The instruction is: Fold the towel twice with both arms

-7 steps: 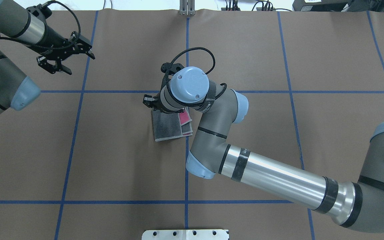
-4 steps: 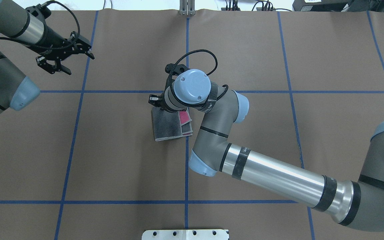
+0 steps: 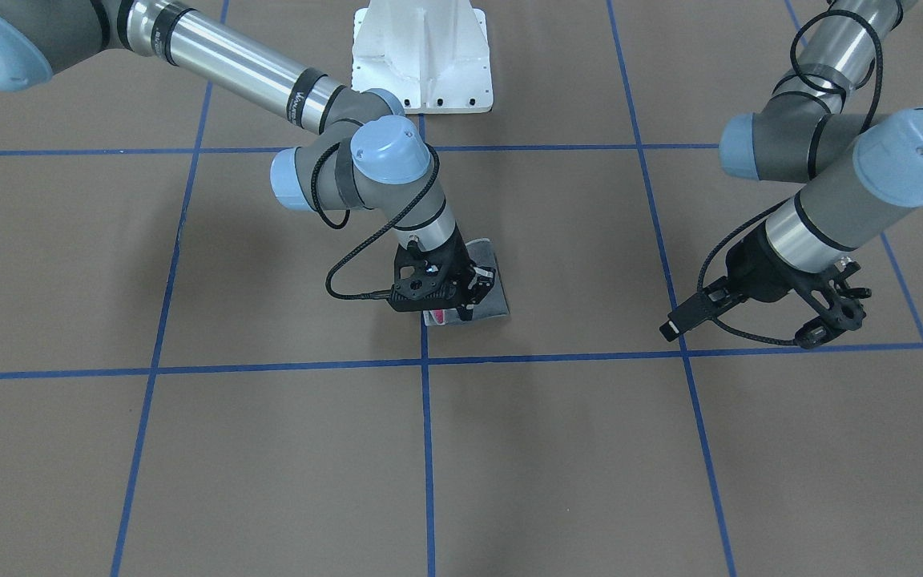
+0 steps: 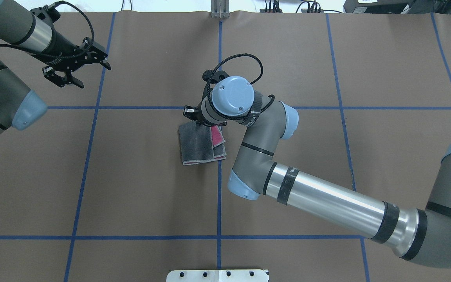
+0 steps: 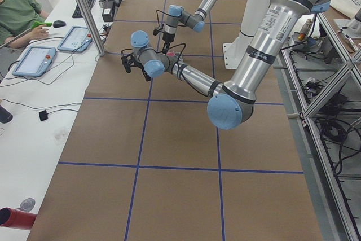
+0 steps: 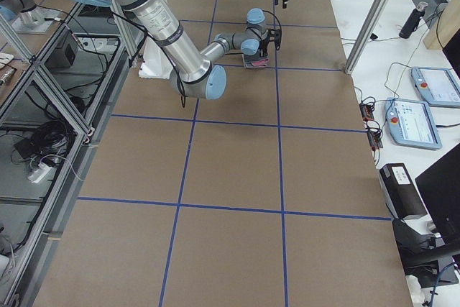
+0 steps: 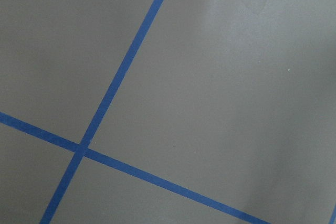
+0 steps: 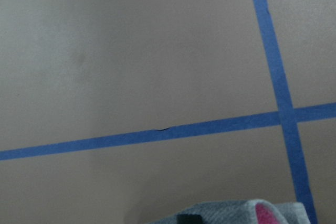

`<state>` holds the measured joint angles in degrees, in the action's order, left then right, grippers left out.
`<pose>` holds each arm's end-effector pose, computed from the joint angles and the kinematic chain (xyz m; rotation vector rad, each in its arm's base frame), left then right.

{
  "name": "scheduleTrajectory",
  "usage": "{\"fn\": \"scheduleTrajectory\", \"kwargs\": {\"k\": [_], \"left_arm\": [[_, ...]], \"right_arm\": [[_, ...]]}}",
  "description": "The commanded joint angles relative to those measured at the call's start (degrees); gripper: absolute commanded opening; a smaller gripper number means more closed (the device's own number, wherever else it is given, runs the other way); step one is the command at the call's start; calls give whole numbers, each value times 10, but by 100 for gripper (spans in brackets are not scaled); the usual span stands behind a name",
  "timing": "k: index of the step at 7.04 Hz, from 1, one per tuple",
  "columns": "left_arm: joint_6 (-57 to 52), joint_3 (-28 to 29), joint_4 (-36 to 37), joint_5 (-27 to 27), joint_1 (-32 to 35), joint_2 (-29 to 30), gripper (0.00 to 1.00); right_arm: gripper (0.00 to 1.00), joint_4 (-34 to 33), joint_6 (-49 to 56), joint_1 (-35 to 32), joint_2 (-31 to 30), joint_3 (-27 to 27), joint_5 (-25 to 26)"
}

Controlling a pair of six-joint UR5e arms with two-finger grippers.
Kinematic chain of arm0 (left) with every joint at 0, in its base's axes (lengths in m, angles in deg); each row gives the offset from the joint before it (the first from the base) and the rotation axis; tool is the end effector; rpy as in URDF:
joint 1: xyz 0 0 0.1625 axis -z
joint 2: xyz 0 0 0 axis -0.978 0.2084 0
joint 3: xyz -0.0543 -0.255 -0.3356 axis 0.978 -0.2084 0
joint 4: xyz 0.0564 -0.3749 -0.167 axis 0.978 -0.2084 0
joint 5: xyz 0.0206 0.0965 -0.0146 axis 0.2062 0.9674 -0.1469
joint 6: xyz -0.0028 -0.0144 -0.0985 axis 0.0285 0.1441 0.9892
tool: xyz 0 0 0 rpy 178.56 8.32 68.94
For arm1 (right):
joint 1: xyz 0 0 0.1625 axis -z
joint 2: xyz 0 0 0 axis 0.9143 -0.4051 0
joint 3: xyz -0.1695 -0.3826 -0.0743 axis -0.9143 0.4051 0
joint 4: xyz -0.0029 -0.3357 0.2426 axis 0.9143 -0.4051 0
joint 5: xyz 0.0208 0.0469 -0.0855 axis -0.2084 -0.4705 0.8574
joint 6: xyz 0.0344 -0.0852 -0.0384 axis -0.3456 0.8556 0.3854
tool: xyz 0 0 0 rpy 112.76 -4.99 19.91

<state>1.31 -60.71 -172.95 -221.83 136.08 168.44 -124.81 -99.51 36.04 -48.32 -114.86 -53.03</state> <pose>0.2958 -0.6018 0.3544 -0.1179 1.0837 -0.4709 -0.6454 -0.5047 0.1957 0.1734 -1.0943 0.2542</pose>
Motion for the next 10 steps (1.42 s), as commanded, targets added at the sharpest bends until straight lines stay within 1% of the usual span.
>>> {"fn": "scheduleTrajectory", "kwargs": {"k": [1, 5, 6, 7, 8, 10], "left_arm": [[0, 0, 0, 0, 0, 0, 100], [1, 0, 0, -1, 0, 0, 100], [1, 0, 0, -1, 0, 0, 100], [1, -1, 1, -1, 1, 1, 100], [0, -1, 3, -5, 2, 2, 100], [0, -11, 6, -5, 11, 2, 100]], "right_arm": [[0, 1, 10, -2, -12, 0, -1], [0, 1, 12, -16, -16, -1, -7], [0, 1, 10, -26, -13, -6, -19], [42, 1, 7, -44, -12, -16, -45], [98, -2, 7, -69, -12, -29, -92], [99, -20, 6, -119, -18, -50, -180]]}}
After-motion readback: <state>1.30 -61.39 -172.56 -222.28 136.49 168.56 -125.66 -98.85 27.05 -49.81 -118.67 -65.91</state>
